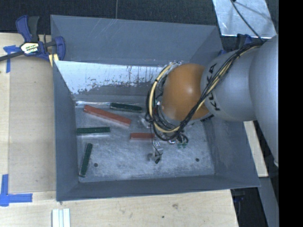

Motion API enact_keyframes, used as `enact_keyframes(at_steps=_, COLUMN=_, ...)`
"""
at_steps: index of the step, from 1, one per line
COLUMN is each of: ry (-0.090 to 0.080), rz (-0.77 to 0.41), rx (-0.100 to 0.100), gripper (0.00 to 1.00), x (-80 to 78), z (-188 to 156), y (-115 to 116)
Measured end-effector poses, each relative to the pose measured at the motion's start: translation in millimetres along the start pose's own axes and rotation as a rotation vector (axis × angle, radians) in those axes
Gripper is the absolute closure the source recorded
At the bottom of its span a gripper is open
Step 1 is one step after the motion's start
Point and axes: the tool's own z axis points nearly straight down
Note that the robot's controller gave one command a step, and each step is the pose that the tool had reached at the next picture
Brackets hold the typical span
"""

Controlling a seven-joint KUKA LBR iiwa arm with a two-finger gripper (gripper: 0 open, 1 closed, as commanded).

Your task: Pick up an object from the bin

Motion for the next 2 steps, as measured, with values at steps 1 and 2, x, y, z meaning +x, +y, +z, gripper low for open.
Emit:
enact_keyframes(at_steps=1, ry=-0.008, rz=0.001, rx=0.0, gripper=1.0, x=-1.9, z=-5, y=0)
enact_keyframes(at_steps=2, ry=-0.017, rz=-0.015, rx=0.002, gripper=1.0, x=-30.7, z=-161, y=0)
